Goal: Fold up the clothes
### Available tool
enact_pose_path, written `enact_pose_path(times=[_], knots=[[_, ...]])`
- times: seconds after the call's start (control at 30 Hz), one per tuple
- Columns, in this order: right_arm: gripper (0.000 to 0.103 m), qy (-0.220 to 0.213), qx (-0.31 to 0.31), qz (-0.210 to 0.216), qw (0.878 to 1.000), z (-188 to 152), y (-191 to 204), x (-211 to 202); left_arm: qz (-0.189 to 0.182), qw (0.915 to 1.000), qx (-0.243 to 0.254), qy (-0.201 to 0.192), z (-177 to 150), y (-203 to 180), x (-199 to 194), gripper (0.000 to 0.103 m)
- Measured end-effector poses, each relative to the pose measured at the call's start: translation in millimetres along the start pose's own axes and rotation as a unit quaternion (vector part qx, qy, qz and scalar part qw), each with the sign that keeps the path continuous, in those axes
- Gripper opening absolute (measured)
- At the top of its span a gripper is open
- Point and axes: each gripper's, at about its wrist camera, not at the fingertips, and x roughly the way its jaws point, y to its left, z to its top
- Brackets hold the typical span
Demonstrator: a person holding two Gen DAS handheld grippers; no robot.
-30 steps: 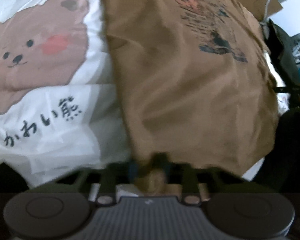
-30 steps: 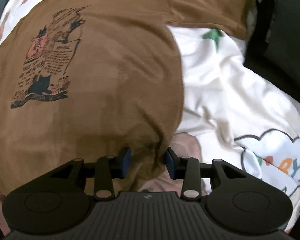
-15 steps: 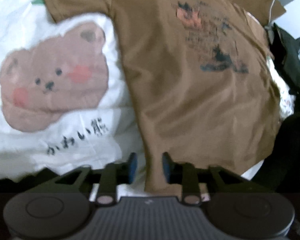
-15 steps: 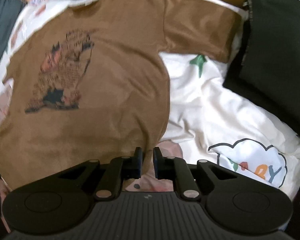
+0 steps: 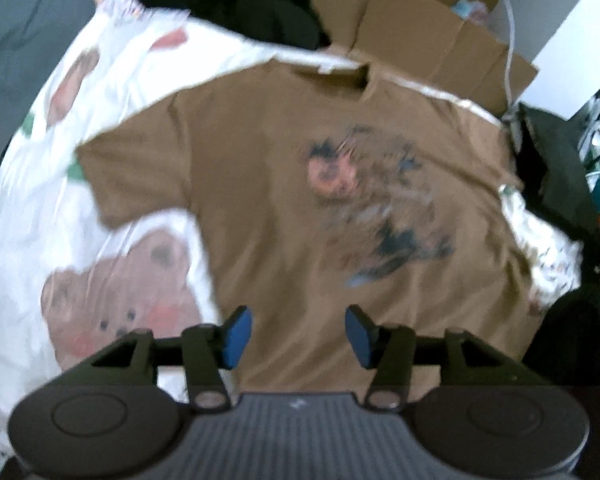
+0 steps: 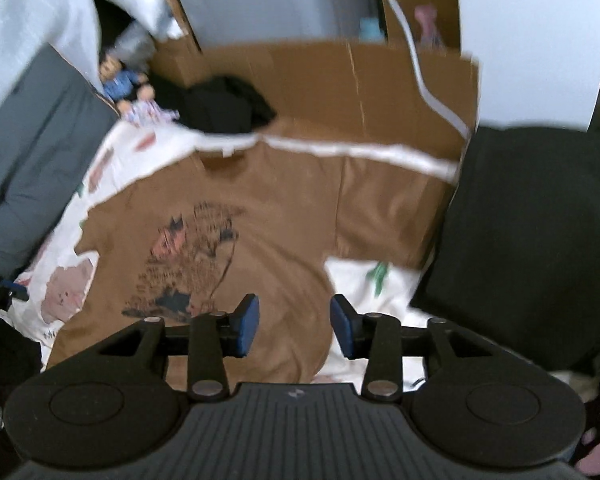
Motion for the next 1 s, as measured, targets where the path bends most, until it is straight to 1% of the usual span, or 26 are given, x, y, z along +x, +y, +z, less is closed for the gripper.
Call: enact_pose_path(times=[0.13,0.27,0.33,0.4,0.53,0.57,0.63,0.67,0.7,0.73,0.8,0.87,0.9,0.93,0.97,1.0], knots=[[0.067,-0.021,-0.013,-0.009,1.000,3.2,-14.1,-33.2,0.000,1.0000,0.001,-0.009,22.3,-26.5,-5.6,0.061],[0.081,-0.016,-0.006,-0.030,0.999,0.3,-32.3,-61.2,0.008,0.9998,0.014,-0.011,44.5,-60.6,-1.6,0.065],[0.086,-0.013,-0.010,-0.033,0.999,-3.1,-38.3,-69.4,0.006,0.9999,0.008,-0.011,54.6,-76.7,4.8,0.065],[0.087,-0.010,-0.018,-0.026,0.999,-6.0,-46.5,-72.1,0.004,0.9999,0.001,-0.009,63.6,-92.3,13.0,0.065],[0.087,0.014,-0.044,-0.032,0.998,-6.1,-55.2,-66.5,0.007,0.9999,0.005,0.010,81.1,-119.4,36.3,0.065],[0.087,0.014,-0.057,-0.026,0.998,-6.8,-54.4,-67.7,0.009,0.9998,0.002,0.017,89.0,-126.9,44.0,0.065],[0.087,0.005,-0.062,-0.017,0.998,-7.2,-54.9,-70.3,0.008,0.9996,-0.001,0.026,101.8,-138.1,54.0,0.065],[0.087,0.007,-0.062,-0.012,0.998,-8.5,-56.0,-71.5,0.012,0.9995,-0.002,0.028,110.6,-144.2,60.0,0.065],[0.087,0.015,-0.061,0.004,0.998,-10.7,-59.8,-71.3,0.017,0.9994,-0.004,0.031,117.5,-148.8,64.7,0.065],[0.087,0.014,-0.056,0.012,0.998,-11.3,-63.9,-70.1,0.021,0.9991,-0.007,0.036,124.5,-152.8,69.3,0.065],[0.087,0.014,-0.036,0.020,0.999,-12.0,-73.7,-66.7,0.045,0.9975,-0.007,0.055,143.7,-163.4,78.8,0.063],[0.087,0.014,-0.013,0.036,0.999,-10.8,-79.9,-61.2,0.060,0.9964,-0.009,0.060,161.5,-171.5,80.5,0.063],[0.087,0.016,-0.003,0.051,0.999,-10.3,-81.3,-57.7,0.058,0.9964,-0.013,0.060,168.0,-173.8,80.5,0.064],[0.087,0.033,-0.004,0.081,0.996,-10.7,-79.7,-51.3,0.059,0.9961,-0.014,0.065,173.5,-176.2,82.5,0.064],[0.087,0.040,-0.009,0.088,0.995,-9.9,-78.5,-49.7,0.063,0.9954,-0.011,0.071,177.7,-178.9,85.3,0.064],[0.087,0.035,-0.007,0.093,0.995,-8.2,-79.3,-50.9,0.069,0.9948,-0.009,0.074,178.1,-180.3,87.6,0.064]])
